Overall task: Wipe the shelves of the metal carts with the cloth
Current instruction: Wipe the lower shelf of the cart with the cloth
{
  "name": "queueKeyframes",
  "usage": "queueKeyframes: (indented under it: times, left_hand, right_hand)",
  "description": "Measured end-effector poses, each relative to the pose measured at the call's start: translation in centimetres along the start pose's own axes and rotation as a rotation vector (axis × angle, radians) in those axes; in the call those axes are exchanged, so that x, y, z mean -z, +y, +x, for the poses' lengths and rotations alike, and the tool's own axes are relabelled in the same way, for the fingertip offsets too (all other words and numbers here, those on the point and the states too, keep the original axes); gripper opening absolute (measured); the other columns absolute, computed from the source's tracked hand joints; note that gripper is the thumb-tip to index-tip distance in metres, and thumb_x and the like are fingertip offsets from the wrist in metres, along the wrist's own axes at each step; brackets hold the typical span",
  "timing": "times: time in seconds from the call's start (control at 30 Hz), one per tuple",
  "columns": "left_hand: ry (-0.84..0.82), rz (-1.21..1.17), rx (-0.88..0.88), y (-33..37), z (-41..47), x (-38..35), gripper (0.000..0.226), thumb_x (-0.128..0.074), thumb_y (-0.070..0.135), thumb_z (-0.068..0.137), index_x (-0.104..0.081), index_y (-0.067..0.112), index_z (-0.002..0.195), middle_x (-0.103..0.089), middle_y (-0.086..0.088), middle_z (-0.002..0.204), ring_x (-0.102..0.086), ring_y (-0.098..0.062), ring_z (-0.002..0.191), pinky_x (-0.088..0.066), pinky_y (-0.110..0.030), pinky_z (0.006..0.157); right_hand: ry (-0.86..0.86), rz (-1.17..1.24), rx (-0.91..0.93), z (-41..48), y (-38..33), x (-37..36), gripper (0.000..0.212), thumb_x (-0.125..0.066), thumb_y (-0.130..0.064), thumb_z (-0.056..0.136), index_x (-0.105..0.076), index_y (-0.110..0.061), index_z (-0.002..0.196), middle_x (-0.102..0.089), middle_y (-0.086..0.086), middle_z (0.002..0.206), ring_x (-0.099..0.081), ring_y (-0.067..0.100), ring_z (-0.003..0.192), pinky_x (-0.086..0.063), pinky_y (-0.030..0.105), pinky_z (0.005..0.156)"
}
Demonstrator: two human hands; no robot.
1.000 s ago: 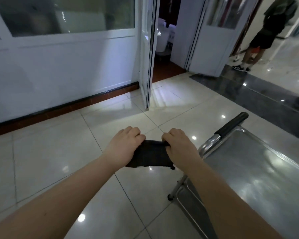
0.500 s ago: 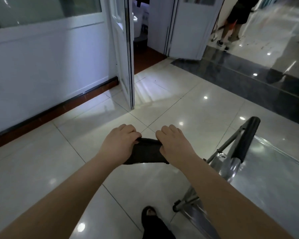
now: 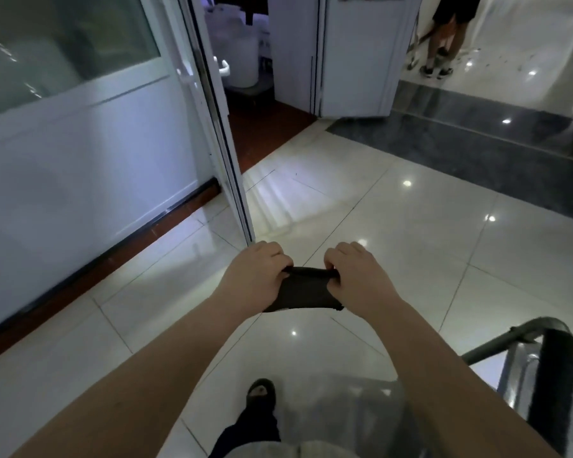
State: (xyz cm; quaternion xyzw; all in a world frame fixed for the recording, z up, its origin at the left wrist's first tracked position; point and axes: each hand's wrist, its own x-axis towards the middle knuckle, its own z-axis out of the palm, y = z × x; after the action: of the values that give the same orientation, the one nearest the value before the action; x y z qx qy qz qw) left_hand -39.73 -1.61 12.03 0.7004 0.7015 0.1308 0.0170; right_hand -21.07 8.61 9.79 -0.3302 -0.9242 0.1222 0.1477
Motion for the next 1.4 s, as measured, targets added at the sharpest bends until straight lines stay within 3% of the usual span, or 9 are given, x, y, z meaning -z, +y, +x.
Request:
queueKeyframes:
  times: [0.3,0.47,0.7,0.87,1.07,1.17,1.3,1.4]
  left_hand:
    - [-0.053,-0.101,-0.424,1.9,29.5,-6.4,0.022,-0.054,0.017,0.095,-0.072,0.013,0.107,-0.063,-0.004,0.101,-0.054,-0.023,0.094,-0.045,-0.038,0.081]
    - [-0.078,-0.108,-0.767,9.1,44.6,-9.1,0.012,-0.060,0.004,0.088,-0.072,0.006,0.091,-0.061,-0.011,0.084,-0.054,-0.030,0.075,-0.044,-0.043,0.068]
    - [-0.093,-0.149,-1.095,23.2,60.3,-15.7,0.009,-0.060,0.012,0.090,-0.068,0.013,0.095,-0.061,-0.004,0.089,-0.056,-0.022,0.082,-0.042,-0.036,0.081]
    - [-0.127,-0.220,-1.215,34.0,68.7,-18.8,0.008,-0.061,0.010,0.089,-0.068,0.011,0.093,-0.063,-0.004,0.087,-0.057,-0.023,0.080,-0.044,-0.036,0.080]
    - [-0.175,-0.353,-1.374,48.2,76.7,-21.7,0.006,-0.062,0.005,0.086,-0.067,0.007,0.088,-0.060,-0.007,0.083,-0.054,-0.025,0.078,-0.043,-0.038,0.077]
    - [-0.224,-0.386,-1.523,55.4,79.4,-23.9,0.005,-0.063,0.005,0.085,-0.067,0.007,0.086,-0.059,-0.006,0.080,-0.054,-0.024,0.075,-0.045,-0.041,0.075]
    - [-0.294,-0.425,-1.788,65.9,81.6,-27.4,0.004,-0.067,-0.001,0.081,-0.069,0.001,0.083,-0.062,-0.013,0.078,-0.057,-0.032,0.072,-0.048,-0.046,0.068]
    - [-0.363,-0.436,-1.984,73.6,81.5,-29.2,0.006,-0.068,-0.003,0.077,-0.071,0.000,0.082,-0.063,-0.017,0.077,-0.059,-0.036,0.071,-0.049,-0.045,0.063]
  right_hand:
    - [0.184,-0.057,-0.457,9.8,19.5,3.2,0.012,-0.060,-0.010,0.075,-0.057,-0.013,0.086,-0.051,-0.003,0.084,-0.044,0.018,0.084,-0.035,0.029,0.068]
    - [0.286,-0.161,-0.714,11.1,29.6,8.4,0.013,-0.064,-0.008,0.072,-0.058,-0.012,0.083,-0.051,0.000,0.080,-0.044,0.022,0.079,-0.032,0.031,0.065]
    - [0.339,-0.265,-0.928,8.3,44.2,14.9,0.008,-0.062,-0.004,0.068,-0.059,-0.004,0.076,-0.054,0.008,0.071,-0.047,0.029,0.073,-0.042,0.041,0.064]
    - [0.476,-0.238,-1.081,5.3,53.8,18.8,0.007,-0.058,-0.001,0.073,-0.059,-0.003,0.079,-0.055,0.007,0.078,-0.042,0.023,0.081,-0.031,0.030,0.062]
    - [0.532,-0.313,-1.273,0.8,63.4,24.1,0.005,-0.059,-0.001,0.071,-0.058,-0.003,0.075,-0.055,0.009,0.074,-0.042,0.027,0.078,-0.035,0.035,0.063]
    - [0.552,-0.314,-1.422,-2.4,67.5,25.6,0.006,-0.058,-0.003,0.073,-0.059,-0.004,0.079,-0.055,0.008,0.079,-0.044,0.028,0.083,-0.038,0.037,0.070]
    - [0.657,-0.300,-1.647,-6.8,71.9,26.7,0.009,-0.057,-0.009,0.077,-0.060,-0.008,0.085,-0.055,0.002,0.087,-0.043,0.022,0.089,-0.033,0.029,0.072]
    - [0.721,-0.255,-1.885,-9.8,73.5,27.7,0.006,-0.056,-0.011,0.079,-0.058,-0.012,0.084,-0.052,-0.001,0.086,-0.044,0.021,0.091,-0.041,0.033,0.073]
